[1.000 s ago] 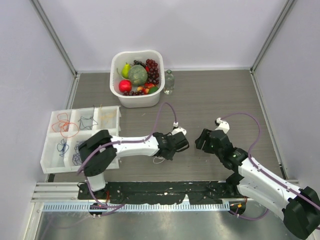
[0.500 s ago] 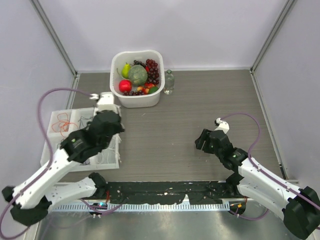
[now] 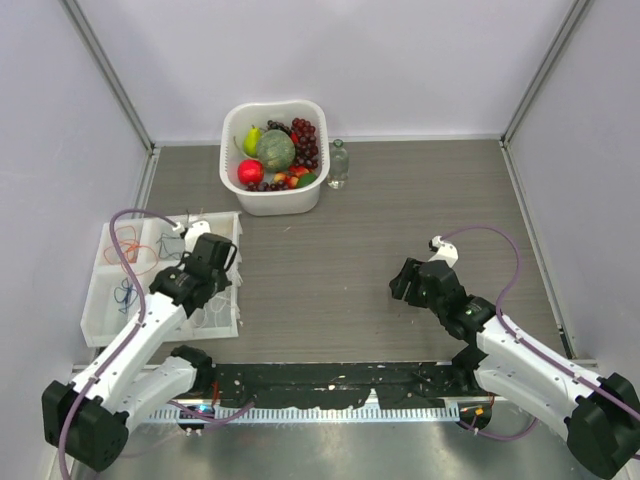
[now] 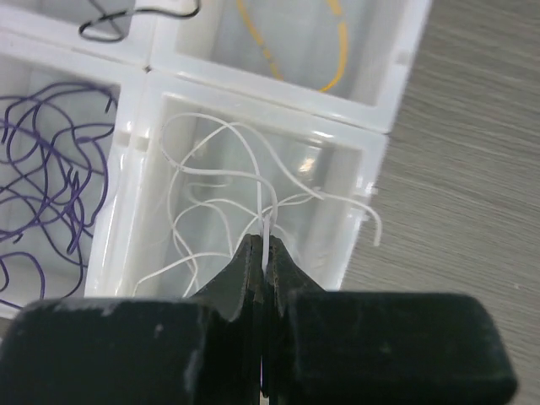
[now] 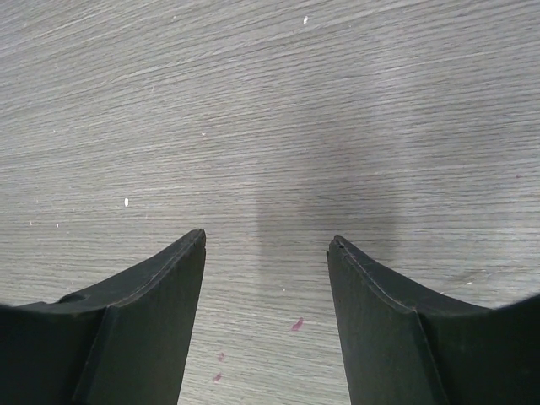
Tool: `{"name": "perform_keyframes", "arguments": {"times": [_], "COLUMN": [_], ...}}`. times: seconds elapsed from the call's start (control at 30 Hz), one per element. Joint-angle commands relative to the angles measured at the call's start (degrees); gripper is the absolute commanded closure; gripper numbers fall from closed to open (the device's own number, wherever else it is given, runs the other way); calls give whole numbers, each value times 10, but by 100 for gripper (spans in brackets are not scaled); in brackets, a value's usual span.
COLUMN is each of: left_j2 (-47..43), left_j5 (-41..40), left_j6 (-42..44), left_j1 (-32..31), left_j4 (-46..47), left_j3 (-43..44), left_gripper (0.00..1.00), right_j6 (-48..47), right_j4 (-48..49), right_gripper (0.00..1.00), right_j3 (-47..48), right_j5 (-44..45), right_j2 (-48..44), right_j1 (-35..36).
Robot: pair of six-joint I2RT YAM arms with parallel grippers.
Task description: Untangle the cables
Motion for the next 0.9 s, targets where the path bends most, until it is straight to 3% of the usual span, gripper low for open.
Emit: {"name": "perform_keyframes", "arguments": {"times": [0.0, 0.07, 0.1, 0.13, 0.2, 0.23, 0.27, 0.43, 0.53, 0.67, 0.8, 0.87], "left_j2": [4, 7, 5, 5, 3, 0, -6, -70, -139, -229, -242, -218], "left_j5": [-29, -26, -16, -3, 7, 12, 20, 89, 162, 383, 605, 654], "left_j6": [-63, -81, -85, -87, -96, -100, -101, -82, -54, -19, -142, -187], "left_j1": [32, 48, 54, 59, 62, 62, 62, 62, 62, 62, 60, 46], "left_j4": [37, 34, 37, 38, 21, 0, -13, -64, -29, 153, 362, 432], "left_j3": [-13, -11, -11, -9, 3, 16, 29, 123, 144, 68, -68, -105], "left_gripper": [100, 99, 93, 79, 33, 17, 11, 3, 0, 0, 0, 0], "right_j6": [-11, -11, -10, -11, -11, -10, -11, -11, -12, -16, -25, -22], "right_j4": [26, 26, 27, 27, 27, 27, 27, 27, 26, 25, 27, 16], "right_gripper": [35, 35, 35, 35, 35, 35, 35, 36, 36, 35, 30, 25], "right_j3": [-4, -4, -5, -5, -5, -3, -5, -4, -4, -6, -20, -24], "right_j5": [-1, -2, -2, -2, -3, -2, -2, -1, 1, -4, -17, -10], "right_j2": [-14, -16, -16, -16, -16, -16, -16, -15, -18, -37, -114, -167], "right_j1": [-1, -1, -1, -1, -2, -1, -1, -1, -1, -1, 0, 0]}}
